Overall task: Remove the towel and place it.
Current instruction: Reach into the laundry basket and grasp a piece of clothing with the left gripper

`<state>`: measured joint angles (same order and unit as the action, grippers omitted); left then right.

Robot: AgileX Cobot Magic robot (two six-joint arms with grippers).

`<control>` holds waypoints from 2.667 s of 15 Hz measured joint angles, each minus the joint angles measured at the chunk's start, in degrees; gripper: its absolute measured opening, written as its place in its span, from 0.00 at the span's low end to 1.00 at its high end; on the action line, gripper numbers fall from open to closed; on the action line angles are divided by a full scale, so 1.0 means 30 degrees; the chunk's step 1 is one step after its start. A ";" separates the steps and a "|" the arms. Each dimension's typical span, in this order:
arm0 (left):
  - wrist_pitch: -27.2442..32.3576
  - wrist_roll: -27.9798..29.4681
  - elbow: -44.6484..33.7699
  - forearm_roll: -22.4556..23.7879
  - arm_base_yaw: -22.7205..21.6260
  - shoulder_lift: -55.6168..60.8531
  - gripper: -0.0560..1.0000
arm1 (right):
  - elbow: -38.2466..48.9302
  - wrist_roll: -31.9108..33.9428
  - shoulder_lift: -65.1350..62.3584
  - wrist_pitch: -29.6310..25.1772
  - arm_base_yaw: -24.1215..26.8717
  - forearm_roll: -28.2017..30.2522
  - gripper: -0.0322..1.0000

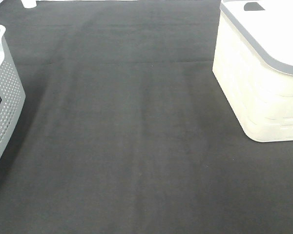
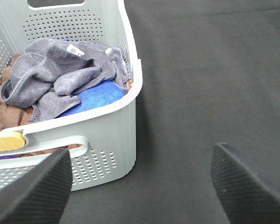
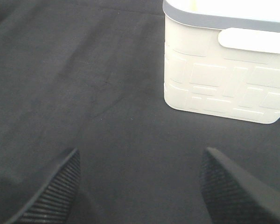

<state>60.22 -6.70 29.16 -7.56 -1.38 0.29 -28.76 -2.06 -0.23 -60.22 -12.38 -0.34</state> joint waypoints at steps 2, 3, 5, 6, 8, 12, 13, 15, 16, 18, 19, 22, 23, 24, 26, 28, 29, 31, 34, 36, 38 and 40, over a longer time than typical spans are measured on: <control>0.0000 0.0000 0.0000 0.0000 0.0000 0.0000 0.77 | 0.0000 0.0000 0.0000 0.0000 0.0000 0.0000 0.72; 0.0000 0.0000 0.0000 0.0000 0.0000 0.0000 0.77 | 0.0000 0.0000 0.0000 0.0000 0.0000 0.0000 0.72; 0.0000 0.0000 0.0000 -0.0038 0.0000 0.0000 0.77 | 0.0000 0.0000 0.0000 0.0000 0.0000 0.0000 0.72; 0.0000 0.0000 0.0000 -0.0038 0.0000 0.0000 0.77 | 0.0000 0.0000 0.0000 0.0000 0.0000 0.0000 0.72; 0.0000 0.0000 0.0000 -0.0038 0.0000 0.0000 0.77 | 0.0000 0.0000 0.0000 0.0000 0.0000 0.0000 0.72; 0.0000 0.0000 0.0000 -0.0038 0.0000 0.0000 0.77 | 0.0000 0.0000 0.0000 0.0000 0.0000 0.0000 0.72; 0.0000 0.0000 0.0000 -0.0038 0.0000 0.0000 0.77 | 0.0000 0.0000 0.0000 0.0000 0.0000 0.0000 0.72; 0.0000 0.0000 0.0000 -0.0038 0.0000 0.0000 0.77 | 0.0000 0.0000 0.0000 0.0000 0.0000 0.0000 0.72; 0.0000 0.0000 0.0000 -0.0038 0.0000 0.0000 0.77 | 0.0000 0.0000 0.0000 0.0000 0.0000 0.0000 0.72; 0.0000 0.0000 0.0076 -0.0038 0.0000 0.0000 0.77 | 0.0000 0.0000 0.0000 0.0000 0.0000 0.0000 0.72; 0.0000 0.0000 0.0210 -0.0038 0.0000 0.0000 0.77 | 0.0000 0.0000 0.0000 0.0000 0.0000 0.0000 0.72; -0.0076 0.0573 0.0802 0.0019 0.0000 -0.1165 0.77 | 0.0000 0.0000 0.0000 0.0000 0.0000 0.0000 0.72; -0.0172 0.1318 0.1031 0.0229 0.0000 -0.1910 0.77 | 0.0000 0.0000 0.0000 0.0000 0.0000 0.0000 0.72; -0.0229 0.1967 0.1222 0.0516 0.0000 -0.2693 0.77 | 0.0000 0.0000 0.0000 0.0000 0.0000 0.0000 0.72; -0.0668 0.2998 0.1662 0.1070 0.0000 -0.4450 0.77 | 0.0000 0.0000 0.0000 0.0000 0.0000 0.0000 0.72; -0.1337 0.4030 0.2578 0.1490 0.0000 -0.6264 0.77 | 0.0000 0.0000 0.0000 0.0000 0.0000 0.0000 0.72; -0.1623 0.4775 0.3094 0.1872 0.0000 -0.7143 0.77 | 0.0000 0.0000 0.0000 0.0000 0.0000 0.0000 0.72; -0.1929 0.7315 0.4221 0.3228 0.0000 -0.9110 0.77 | 0.0000 0.0000 0.0000 0.0000 0.0000 0.0000 0.72; -0.2617 1.0791 0.5882 0.5061 0.0000 -1.2128 0.77 | 0.0000 0.0000 0.0000 0.0000 0.0000 0.0000 0.72; -0.3552 1.2662 0.6818 0.6322 0.0000 -1.3866 0.77 | 0.0000 0.0000 0.0000 0.0000 0.0000 0.0000 0.72; -0.4278 1.5890 0.7525 0.7697 0.0000 -1.5795 0.77 | 0.0000 0.0000 0.0000 0.0000 0.0000 0.0000 0.72; -0.5481 1.9423 0.7850 0.8499 0.0000 -1.7475 0.77 | 0.0000 0.0000 0.0000 0.0000 0.0000 0.0000 0.72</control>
<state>43.77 51.57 52.71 17.93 -1.38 -52.14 -28.76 -2.06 -0.23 -60.22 -12.38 -0.34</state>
